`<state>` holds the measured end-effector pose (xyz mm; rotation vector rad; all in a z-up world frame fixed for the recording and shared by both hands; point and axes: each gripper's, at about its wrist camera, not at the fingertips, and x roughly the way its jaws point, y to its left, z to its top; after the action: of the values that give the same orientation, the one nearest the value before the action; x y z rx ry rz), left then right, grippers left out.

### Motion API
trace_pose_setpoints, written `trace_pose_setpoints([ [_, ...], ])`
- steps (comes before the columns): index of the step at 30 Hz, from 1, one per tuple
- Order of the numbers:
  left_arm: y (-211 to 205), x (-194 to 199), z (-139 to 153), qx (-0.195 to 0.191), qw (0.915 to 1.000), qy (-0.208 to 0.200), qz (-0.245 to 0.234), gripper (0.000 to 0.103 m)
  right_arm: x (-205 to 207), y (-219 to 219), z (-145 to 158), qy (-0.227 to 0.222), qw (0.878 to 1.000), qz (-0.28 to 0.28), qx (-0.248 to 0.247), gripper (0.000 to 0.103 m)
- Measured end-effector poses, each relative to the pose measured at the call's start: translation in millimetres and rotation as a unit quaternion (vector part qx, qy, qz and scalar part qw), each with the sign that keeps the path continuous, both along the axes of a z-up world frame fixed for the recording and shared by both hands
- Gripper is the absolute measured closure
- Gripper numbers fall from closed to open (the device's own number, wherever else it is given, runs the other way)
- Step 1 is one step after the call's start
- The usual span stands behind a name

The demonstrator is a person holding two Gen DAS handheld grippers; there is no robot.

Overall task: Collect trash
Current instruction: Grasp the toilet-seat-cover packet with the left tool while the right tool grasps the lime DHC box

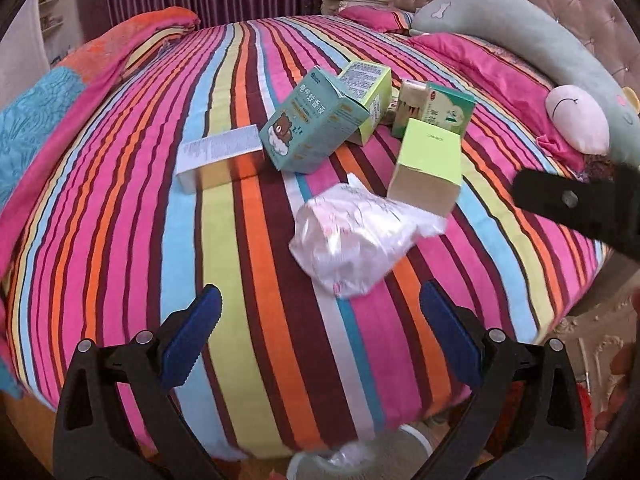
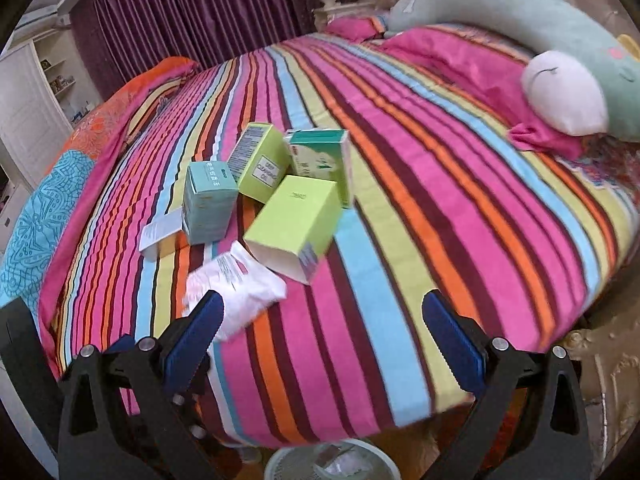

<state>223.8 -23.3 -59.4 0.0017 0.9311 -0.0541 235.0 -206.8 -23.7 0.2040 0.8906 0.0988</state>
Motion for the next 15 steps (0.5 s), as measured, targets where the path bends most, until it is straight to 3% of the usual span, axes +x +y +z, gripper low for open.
trace_pose_setpoints([
  [8,4,29,-14,-0.027,0.9995,-0.001,-0.017,0.007,54,22,-15,0.034,0.999,0.001,0.019,0.008],
  [15,-2,44,-26,-0.021,0.999,0.011,-0.038,0.007,86,31,-33,0.07,0.997,-0.007,0.021,0.008],
])
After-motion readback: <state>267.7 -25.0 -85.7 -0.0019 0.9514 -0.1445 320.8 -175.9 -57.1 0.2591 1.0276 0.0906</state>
